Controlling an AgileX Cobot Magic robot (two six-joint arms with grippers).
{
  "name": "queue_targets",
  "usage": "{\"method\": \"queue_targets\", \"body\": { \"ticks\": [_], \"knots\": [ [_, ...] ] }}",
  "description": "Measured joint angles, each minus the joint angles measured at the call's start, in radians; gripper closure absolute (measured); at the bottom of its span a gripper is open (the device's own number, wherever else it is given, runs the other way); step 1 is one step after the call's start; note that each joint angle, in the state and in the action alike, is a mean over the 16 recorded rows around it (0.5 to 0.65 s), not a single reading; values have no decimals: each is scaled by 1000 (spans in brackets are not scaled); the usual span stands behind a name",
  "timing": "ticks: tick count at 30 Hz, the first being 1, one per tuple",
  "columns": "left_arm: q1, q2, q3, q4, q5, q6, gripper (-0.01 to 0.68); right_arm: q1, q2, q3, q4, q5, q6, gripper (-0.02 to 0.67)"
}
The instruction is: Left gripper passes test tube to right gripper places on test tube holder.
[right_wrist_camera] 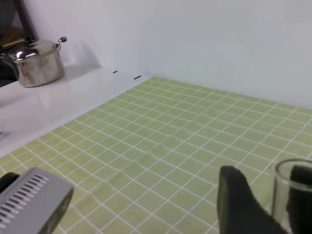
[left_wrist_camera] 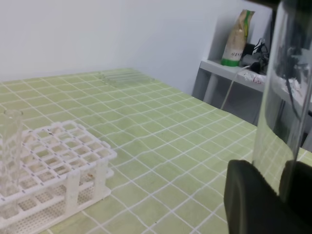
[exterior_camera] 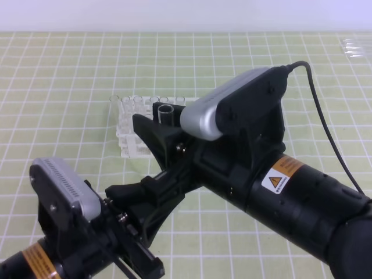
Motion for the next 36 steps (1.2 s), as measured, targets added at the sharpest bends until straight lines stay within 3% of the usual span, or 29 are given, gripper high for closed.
{"method": "queue_targets", "body": {
  "ticks": [36],
  "knots": [
    [0,-3,1,-2,-37,24,644,0,-4,0,-2,8,-14,641]
  ]
}}
